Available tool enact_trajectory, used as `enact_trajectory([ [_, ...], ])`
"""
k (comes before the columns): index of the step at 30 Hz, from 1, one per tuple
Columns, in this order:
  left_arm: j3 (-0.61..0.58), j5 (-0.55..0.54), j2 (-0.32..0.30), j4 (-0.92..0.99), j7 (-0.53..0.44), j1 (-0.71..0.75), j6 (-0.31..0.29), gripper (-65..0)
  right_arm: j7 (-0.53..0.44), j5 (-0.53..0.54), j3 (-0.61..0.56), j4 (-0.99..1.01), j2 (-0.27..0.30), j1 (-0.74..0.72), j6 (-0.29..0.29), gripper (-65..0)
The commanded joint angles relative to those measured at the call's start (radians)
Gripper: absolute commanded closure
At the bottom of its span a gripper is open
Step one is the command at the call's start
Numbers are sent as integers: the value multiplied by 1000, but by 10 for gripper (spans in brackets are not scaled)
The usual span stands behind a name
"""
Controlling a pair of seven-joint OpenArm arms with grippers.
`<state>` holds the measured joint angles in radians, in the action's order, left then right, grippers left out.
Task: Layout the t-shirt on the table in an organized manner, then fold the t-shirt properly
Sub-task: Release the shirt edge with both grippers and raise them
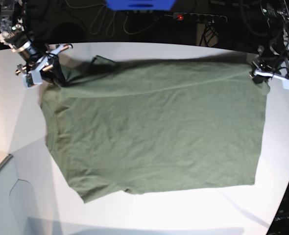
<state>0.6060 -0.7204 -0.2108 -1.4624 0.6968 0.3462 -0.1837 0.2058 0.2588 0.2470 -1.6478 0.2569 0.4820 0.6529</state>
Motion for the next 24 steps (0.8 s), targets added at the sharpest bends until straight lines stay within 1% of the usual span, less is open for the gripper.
enact_trajectory([
  [1,5,-12,-12,-27,13,0,-6,-34,-10,17,4,-15,14,-1,45,-14],
  [3,10,-12,-12,-28,77,0,-6,-86,33,17,12,-21,17,-6,45,-60],
  [5,47,-14,-9,-42,142,1,-7,-146,37,17,58,-35,17,-3,45,-120],
  [7,85,-15,9,-74,206,11,-7,-210,37,18,113,-56,11,-1,45,-177],
  [9,147,-15,27,-123,251,15,-7,-263,39,18,148,-78,11,-1,45,-221],
  [12,263,-15,77,-225,327,37,-7,-332,40,18,202,-113,9,-7,45,-278],
  [15,365,-15,116,-323,381,30,-7,-346,44,18,220,-114,9,-36,45,-302],
  [17,403,-15,127,-366,389,15,-7,-346,45,18,219,-107,9,-73,45,-304],
  [19,403,-15,127,-375,381,-34,-7,-346,47,18,214,-88,9,-105,45,-304],
  [21,398,-6,127,-346,384,-106,-7,-343,47,18,177,-59,-3,-162,45,-303],
  [24,355,34,123,-218,383,-229,-6,-343,63,17,139,-2,-11,-231,45,-300],
])
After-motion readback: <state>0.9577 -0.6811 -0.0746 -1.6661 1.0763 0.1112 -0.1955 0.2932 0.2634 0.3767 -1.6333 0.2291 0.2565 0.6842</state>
